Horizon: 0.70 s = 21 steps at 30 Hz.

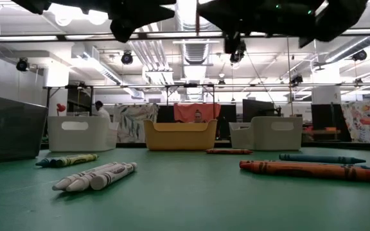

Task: Sort crayons
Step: Put the orange crayon into the black bin

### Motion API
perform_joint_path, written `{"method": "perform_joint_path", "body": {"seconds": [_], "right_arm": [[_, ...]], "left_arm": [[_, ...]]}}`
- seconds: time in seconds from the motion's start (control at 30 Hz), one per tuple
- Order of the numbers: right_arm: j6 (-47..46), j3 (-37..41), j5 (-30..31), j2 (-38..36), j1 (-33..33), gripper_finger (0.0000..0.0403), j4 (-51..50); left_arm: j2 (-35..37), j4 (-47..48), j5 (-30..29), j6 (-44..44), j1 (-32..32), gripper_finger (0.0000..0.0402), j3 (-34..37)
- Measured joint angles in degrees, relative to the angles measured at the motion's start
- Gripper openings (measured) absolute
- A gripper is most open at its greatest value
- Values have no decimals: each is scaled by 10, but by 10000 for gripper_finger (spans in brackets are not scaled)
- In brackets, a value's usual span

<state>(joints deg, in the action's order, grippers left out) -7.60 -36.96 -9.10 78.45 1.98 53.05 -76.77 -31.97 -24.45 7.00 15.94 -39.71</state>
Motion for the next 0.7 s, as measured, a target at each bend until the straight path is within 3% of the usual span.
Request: {"method": "perform_joint_path", "body": {"seconds": [0.17, 0.37, 0.7], "right_arm": [[-11, -17, -29, 85, -2, 9, 101], [-29, -59, -57, 156, -3, 9, 124], [-27, -93, -79, 181, -6, 9, 116]], "left_arm": [[0, 37, 0, 31, 17, 142, 7], [0, 51, -4, 71, 26, 142, 30], [8, 97, -7, 119, 32, 142, 53]]}}
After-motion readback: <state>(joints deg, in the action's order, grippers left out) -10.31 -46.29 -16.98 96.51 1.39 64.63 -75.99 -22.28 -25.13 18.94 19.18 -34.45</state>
